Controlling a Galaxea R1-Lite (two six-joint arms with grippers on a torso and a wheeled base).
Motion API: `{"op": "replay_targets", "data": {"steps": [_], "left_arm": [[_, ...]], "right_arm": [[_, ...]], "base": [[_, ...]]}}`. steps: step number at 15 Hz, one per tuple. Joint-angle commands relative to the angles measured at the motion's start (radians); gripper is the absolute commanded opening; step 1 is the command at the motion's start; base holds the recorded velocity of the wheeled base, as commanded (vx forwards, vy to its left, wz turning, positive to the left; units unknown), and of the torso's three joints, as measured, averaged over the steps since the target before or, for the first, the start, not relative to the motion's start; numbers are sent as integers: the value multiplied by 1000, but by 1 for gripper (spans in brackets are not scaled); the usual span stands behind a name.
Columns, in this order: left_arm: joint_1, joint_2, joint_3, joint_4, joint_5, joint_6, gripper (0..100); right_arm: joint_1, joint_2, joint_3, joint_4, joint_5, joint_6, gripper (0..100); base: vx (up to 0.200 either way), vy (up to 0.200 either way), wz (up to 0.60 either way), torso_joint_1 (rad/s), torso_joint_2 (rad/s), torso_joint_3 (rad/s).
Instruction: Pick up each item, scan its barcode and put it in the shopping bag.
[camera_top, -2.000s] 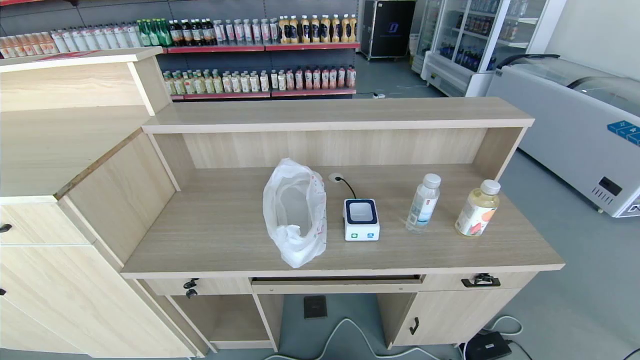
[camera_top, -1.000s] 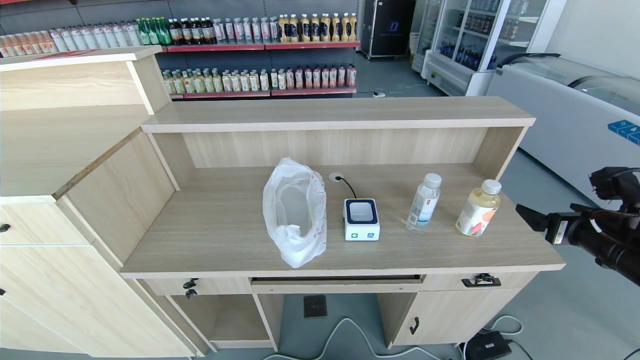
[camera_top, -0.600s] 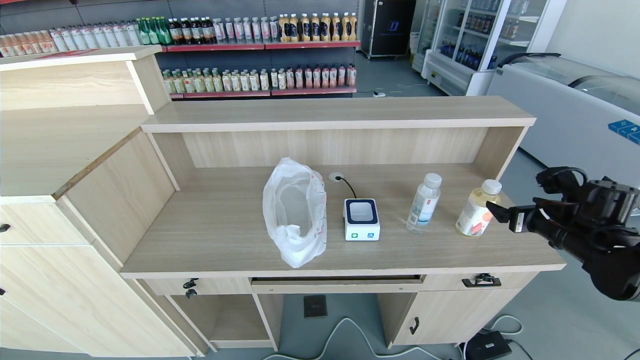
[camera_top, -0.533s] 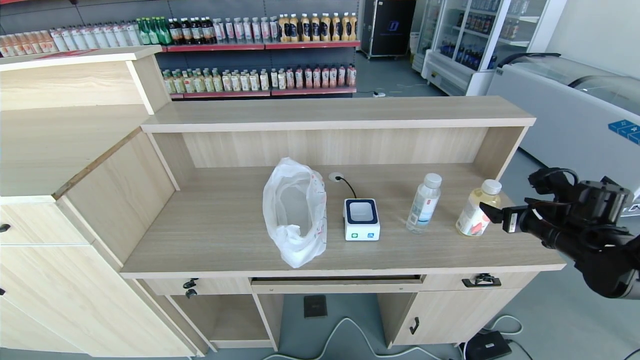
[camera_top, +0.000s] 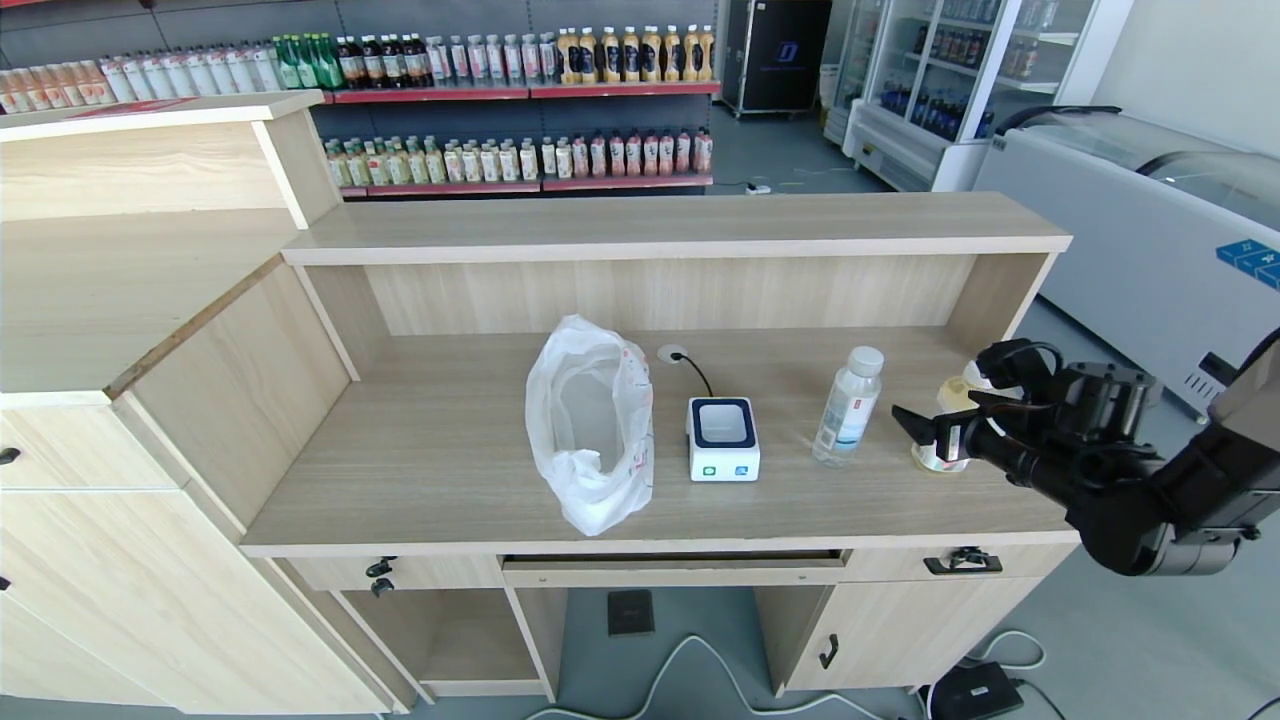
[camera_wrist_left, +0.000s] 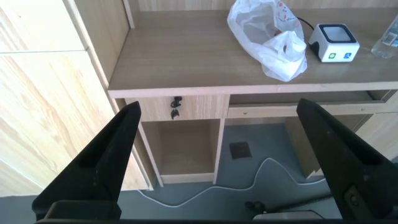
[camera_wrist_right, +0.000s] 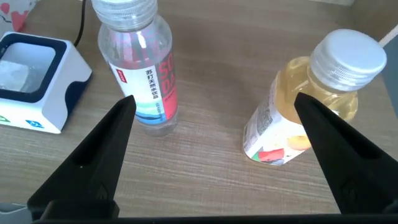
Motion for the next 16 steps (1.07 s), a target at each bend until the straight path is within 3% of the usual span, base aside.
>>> {"op": "replay_targets", "data": {"steps": [1,7,16], "left_arm": [[0,0,0,0,0,0,100],[0,0,0,0,0,0,100],[0,0,0,0,0,0,100]], "right_arm": [[8,41,-22,-1,9,-6,100],[46,127,-49,-67,12,-23,100],[95,256,-302,-1,32,-20,100]], "base": [[0,0,0,0,0,0],[0,0,0,0,0,0],[0,0,0,0,0,0]]}}
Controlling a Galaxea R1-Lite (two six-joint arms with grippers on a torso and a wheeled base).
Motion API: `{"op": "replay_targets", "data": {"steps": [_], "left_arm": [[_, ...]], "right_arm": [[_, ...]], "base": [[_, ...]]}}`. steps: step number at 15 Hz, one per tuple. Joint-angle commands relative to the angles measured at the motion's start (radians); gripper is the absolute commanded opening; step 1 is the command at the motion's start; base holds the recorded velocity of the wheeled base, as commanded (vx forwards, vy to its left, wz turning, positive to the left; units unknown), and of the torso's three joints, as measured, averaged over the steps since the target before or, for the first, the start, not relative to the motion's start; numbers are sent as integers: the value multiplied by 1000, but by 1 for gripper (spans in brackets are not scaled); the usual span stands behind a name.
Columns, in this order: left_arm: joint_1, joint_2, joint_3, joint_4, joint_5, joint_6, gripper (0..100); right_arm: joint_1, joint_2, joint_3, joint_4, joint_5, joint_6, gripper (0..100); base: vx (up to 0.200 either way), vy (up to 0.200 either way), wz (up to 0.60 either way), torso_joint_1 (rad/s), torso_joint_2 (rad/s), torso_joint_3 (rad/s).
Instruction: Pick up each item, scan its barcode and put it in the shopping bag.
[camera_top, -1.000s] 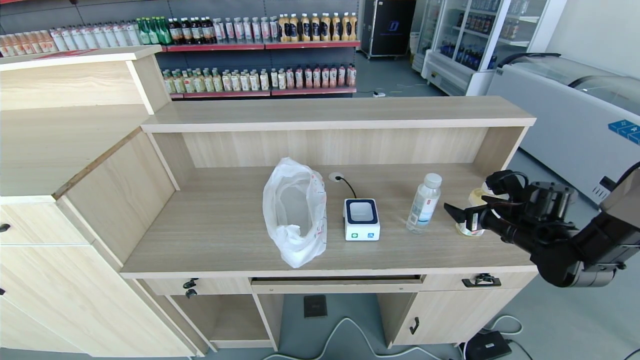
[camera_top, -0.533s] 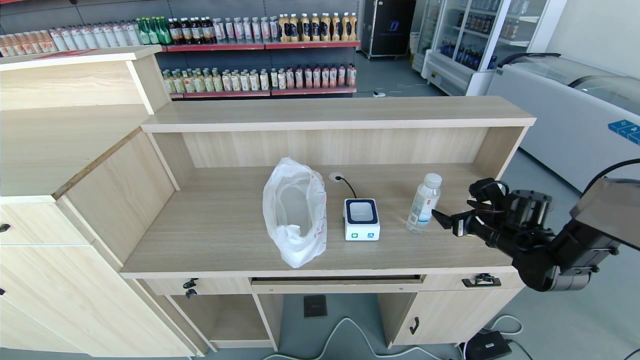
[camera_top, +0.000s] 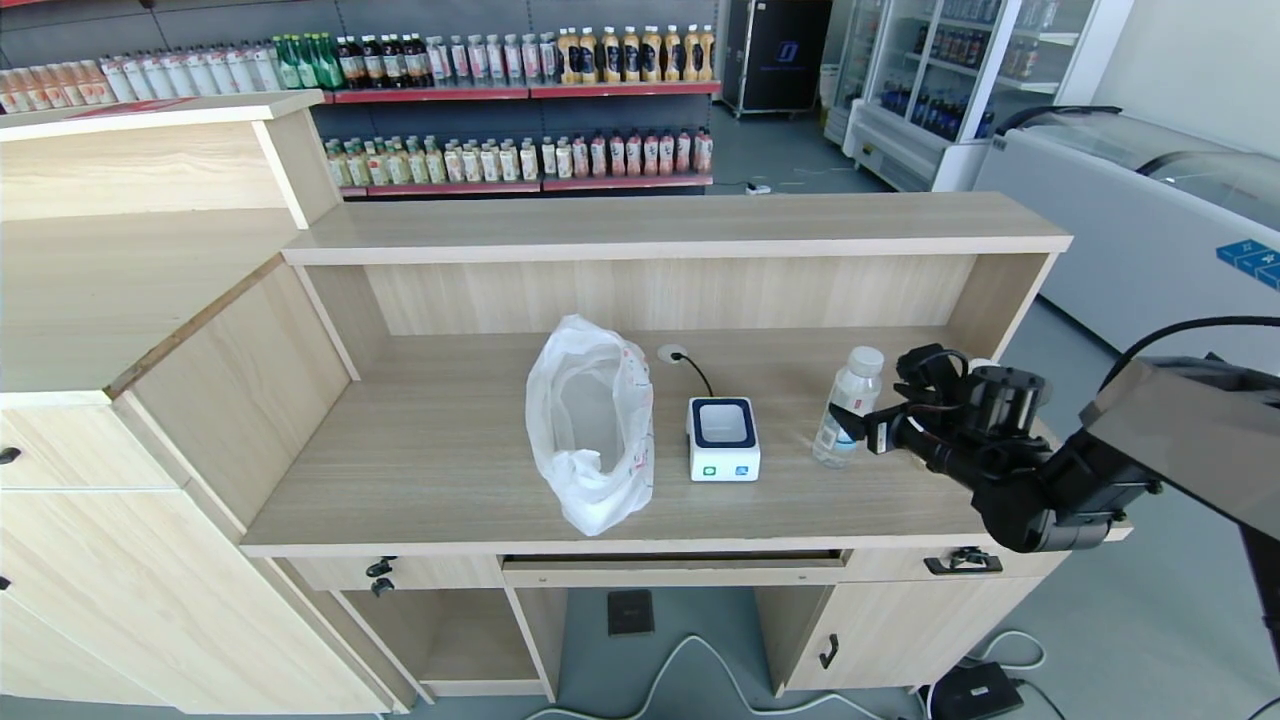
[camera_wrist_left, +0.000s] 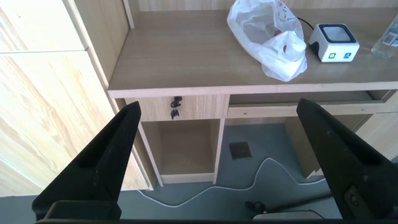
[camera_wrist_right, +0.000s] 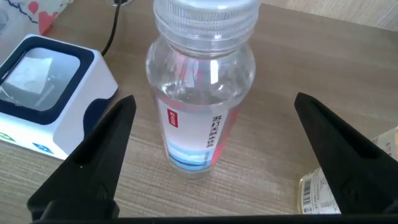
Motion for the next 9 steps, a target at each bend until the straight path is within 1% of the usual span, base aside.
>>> {"op": "replay_targets", "data": {"steps": [1,5,9], "left_arm": [[0,0,0,0,0,0,100],[0,0,0,0,0,0,100],[0,0,0,0,0,0,100]], "right_arm": [[7,43,-46,6,21,0,100],[31,67,-65,26,64,12,100],[43,78,-88,26,64,24,100]], "base": [[0,0,0,0,0,0],[0,0,0,0,0,0],[0,0,0,0,0,0]]}}
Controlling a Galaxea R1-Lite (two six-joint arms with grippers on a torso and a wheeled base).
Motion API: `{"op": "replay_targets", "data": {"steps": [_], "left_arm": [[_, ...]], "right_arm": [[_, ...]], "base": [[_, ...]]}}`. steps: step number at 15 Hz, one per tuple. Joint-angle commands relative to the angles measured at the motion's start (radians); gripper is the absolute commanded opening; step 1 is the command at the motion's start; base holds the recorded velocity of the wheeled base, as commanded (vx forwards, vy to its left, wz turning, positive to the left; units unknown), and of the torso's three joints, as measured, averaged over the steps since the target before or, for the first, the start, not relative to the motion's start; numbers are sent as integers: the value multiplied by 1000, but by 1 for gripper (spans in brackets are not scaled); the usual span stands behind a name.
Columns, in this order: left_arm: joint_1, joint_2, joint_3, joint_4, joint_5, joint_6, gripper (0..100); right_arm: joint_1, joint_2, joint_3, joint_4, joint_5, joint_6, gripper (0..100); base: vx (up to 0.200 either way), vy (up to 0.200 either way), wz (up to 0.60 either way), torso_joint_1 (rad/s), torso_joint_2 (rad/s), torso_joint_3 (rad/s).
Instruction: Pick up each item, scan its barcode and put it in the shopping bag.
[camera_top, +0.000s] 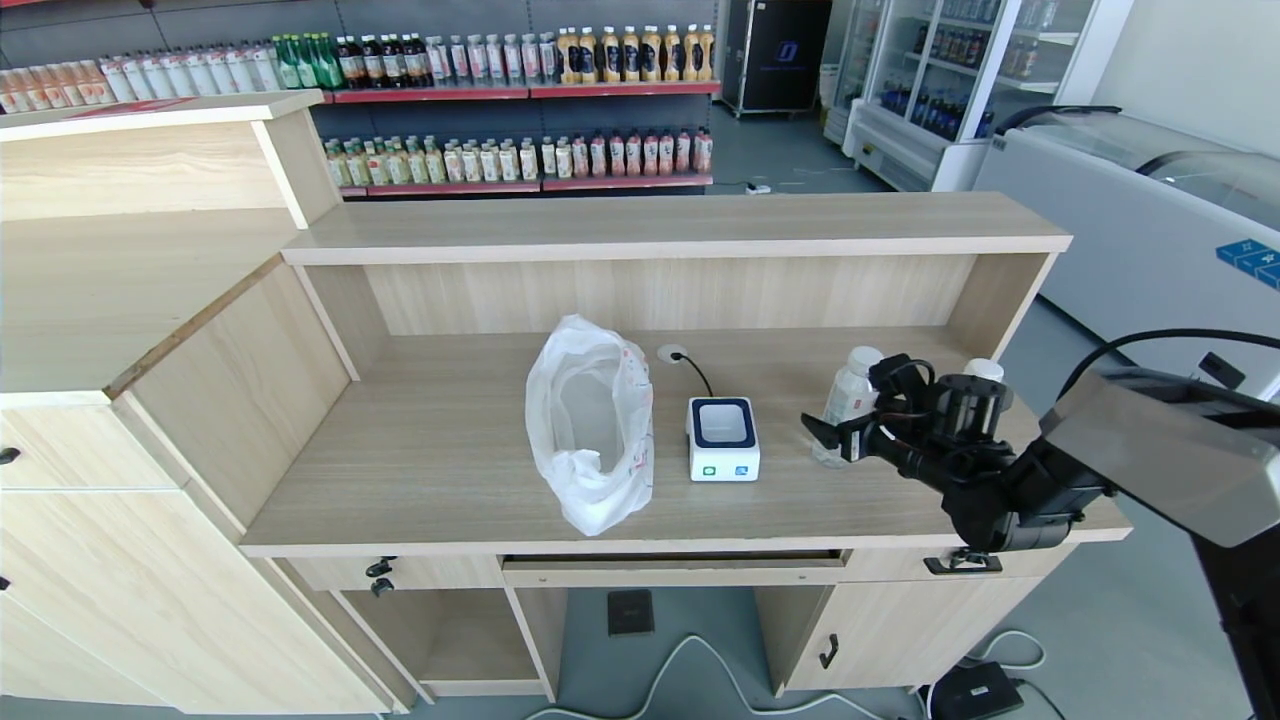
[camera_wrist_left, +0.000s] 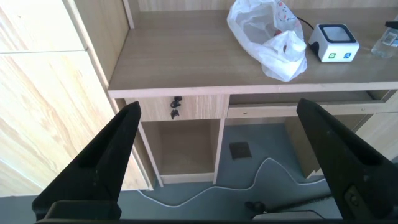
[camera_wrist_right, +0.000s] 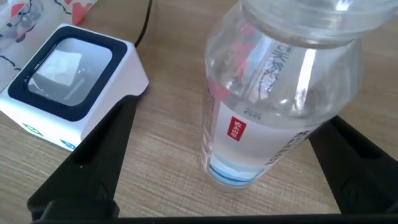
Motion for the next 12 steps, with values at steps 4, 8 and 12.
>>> {"op": "replay_targets", "data": {"steps": [4,8,12], "left_arm": [[0,0,0,0,0,0,100],[0,0,0,0,0,0,100],[0,0,0,0,0,0,100]], "right_arm": [[8,19,-41,3,-1,-2,100],[8,31,-76,38,-1,11,100],[8,39,-92,41,-3,27,100]], "base": [[0,0,0,0,0,0],[0,0,0,0,0,0],[0,0,0,0,0,0]]}}
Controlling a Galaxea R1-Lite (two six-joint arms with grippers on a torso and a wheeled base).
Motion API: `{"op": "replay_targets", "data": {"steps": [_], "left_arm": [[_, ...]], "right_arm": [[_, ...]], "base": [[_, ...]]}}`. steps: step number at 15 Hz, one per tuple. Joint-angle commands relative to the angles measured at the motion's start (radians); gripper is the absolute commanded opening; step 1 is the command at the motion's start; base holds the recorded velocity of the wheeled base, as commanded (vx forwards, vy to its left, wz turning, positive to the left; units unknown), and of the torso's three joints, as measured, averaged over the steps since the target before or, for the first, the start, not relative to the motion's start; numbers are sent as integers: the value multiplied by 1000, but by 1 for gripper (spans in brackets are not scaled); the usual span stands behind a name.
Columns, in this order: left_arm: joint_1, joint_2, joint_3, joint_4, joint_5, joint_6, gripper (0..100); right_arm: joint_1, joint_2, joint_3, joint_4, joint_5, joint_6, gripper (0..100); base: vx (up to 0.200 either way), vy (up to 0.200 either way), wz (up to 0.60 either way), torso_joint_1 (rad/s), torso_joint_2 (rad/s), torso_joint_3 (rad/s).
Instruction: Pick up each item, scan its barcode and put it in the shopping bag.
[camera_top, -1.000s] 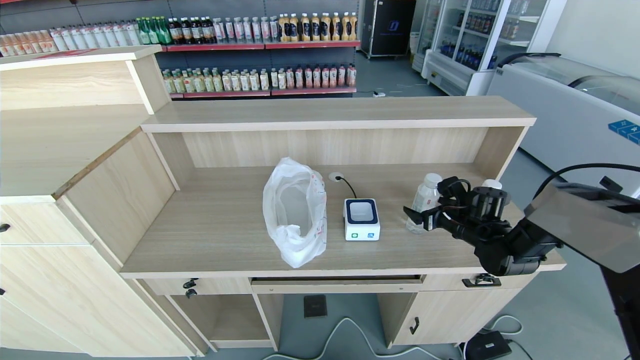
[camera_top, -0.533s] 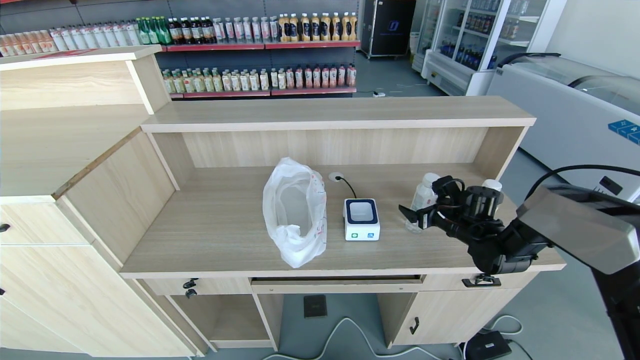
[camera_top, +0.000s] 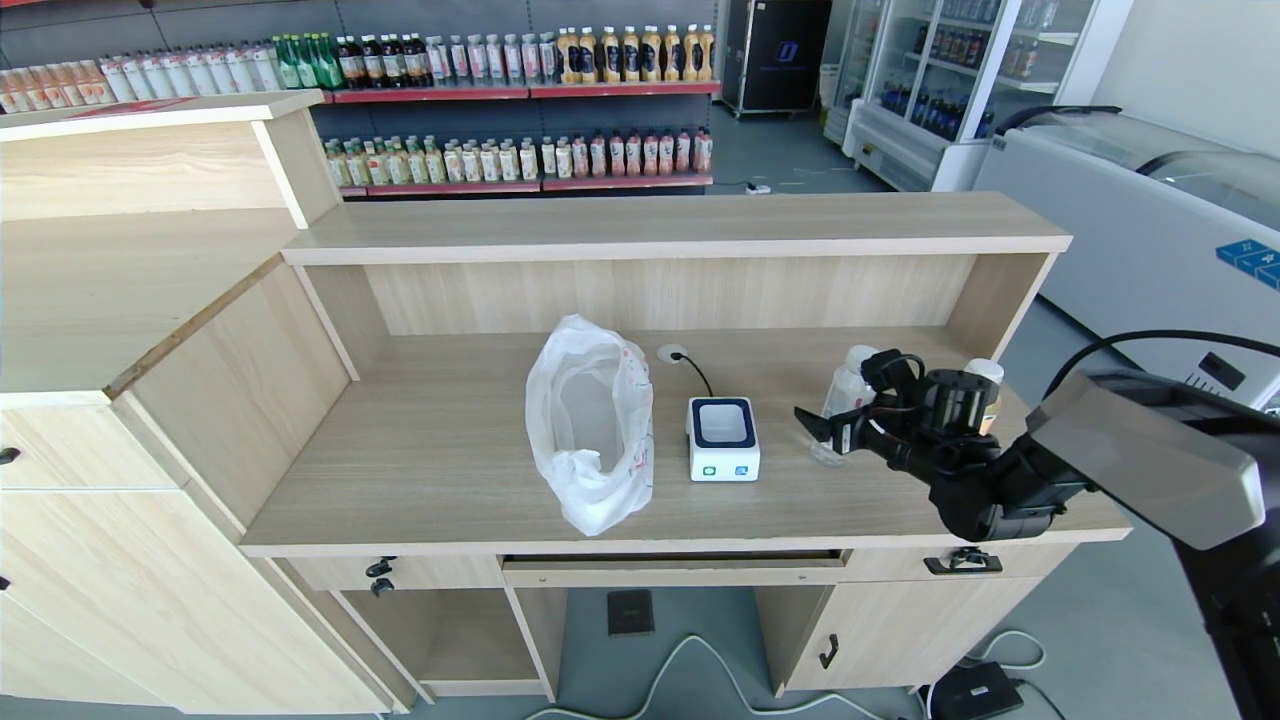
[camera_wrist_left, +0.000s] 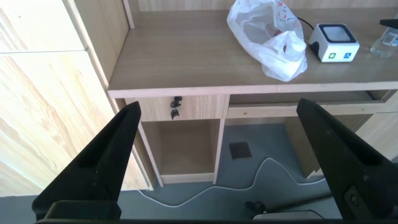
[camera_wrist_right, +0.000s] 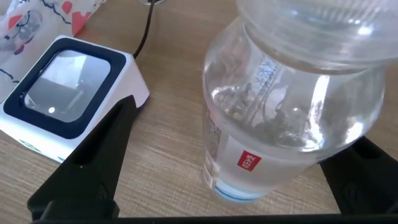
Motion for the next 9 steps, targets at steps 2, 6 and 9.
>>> {"op": "replay_targets", "data": {"steps": [2,6,9], "left_arm": [[0,0,0,0,0,0,100],[0,0,0,0,0,0,100],[0,0,0,0,0,0,100]], "right_arm": [[2,15,-13,2,1,0,100],[0,40,-81,44,1,1,100],[0,55,-102,52,4,1,0]], "base": [[0,0,0,0,0,0],[0,0,0,0,0,0],[0,0,0,0,0,0]]}}
